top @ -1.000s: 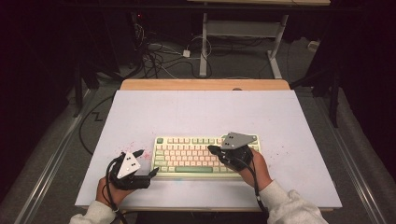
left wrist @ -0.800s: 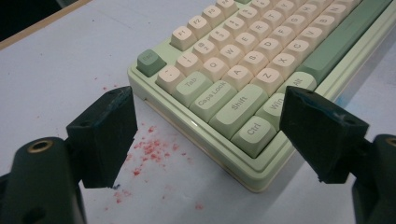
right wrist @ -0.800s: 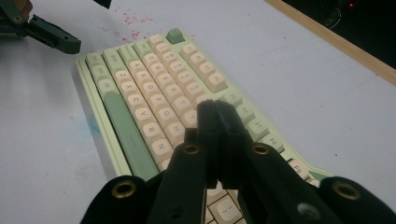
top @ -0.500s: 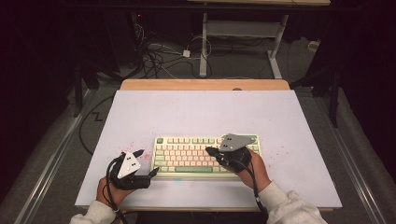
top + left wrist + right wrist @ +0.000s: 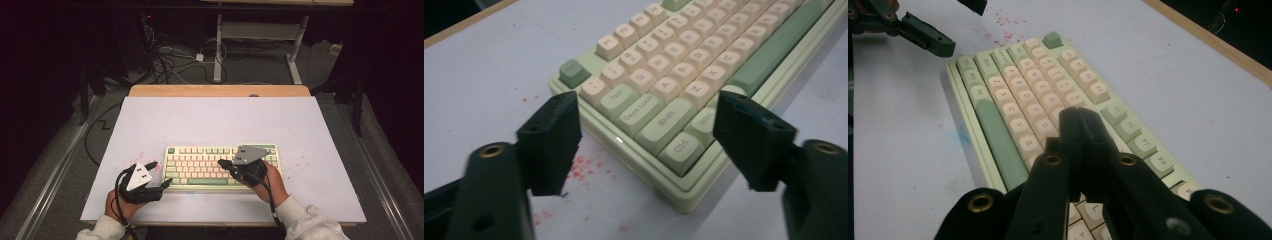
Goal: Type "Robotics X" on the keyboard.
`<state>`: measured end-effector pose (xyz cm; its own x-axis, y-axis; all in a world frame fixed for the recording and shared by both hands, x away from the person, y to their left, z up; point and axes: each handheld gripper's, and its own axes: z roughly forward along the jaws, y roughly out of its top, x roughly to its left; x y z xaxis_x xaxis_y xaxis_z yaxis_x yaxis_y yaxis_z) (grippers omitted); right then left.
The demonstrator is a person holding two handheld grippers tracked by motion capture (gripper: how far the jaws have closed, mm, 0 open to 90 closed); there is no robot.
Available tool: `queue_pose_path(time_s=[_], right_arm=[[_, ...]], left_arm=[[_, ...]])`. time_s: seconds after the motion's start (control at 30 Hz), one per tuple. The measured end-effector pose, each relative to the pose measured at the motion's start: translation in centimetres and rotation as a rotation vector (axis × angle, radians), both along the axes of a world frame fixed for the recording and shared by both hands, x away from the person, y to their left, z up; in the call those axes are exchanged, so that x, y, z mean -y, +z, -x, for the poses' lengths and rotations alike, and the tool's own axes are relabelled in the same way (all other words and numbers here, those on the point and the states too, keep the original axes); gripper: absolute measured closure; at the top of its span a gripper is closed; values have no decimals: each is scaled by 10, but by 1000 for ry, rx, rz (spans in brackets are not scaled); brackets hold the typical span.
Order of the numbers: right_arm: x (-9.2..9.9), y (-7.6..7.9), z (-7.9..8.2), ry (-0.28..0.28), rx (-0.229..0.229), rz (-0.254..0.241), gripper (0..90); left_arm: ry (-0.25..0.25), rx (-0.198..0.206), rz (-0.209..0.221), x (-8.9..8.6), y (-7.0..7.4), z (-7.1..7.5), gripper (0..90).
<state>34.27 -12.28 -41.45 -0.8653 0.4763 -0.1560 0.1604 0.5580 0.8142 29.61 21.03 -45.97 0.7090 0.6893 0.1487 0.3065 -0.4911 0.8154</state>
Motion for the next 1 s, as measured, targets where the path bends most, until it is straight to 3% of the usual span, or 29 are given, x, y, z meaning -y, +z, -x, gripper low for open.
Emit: queue_pose_path(time_s=[0.17, 0.4, 0.63, 0.73, 1.0], right_arm=[[4, 2, 0, -8, 5, -8, 900], [4, 2, 0, -8, 3, -9, 900], [10, 5, 0, -19, 6, -13, 900], [14, 7, 0, -26, 8, -21, 900], [20, 10, 1, -34, 17, -30, 900]], left_arm=[[-37, -14, -11, 8, 2, 1, 501], [-49, -20, -11, 12, 3, 0, 586], [-108, -57, 30, 24, 13, -7, 865], [-141, -79, 35, 37, 19, -13, 876], [-212, -147, -55, 78, 16, -28, 875]])
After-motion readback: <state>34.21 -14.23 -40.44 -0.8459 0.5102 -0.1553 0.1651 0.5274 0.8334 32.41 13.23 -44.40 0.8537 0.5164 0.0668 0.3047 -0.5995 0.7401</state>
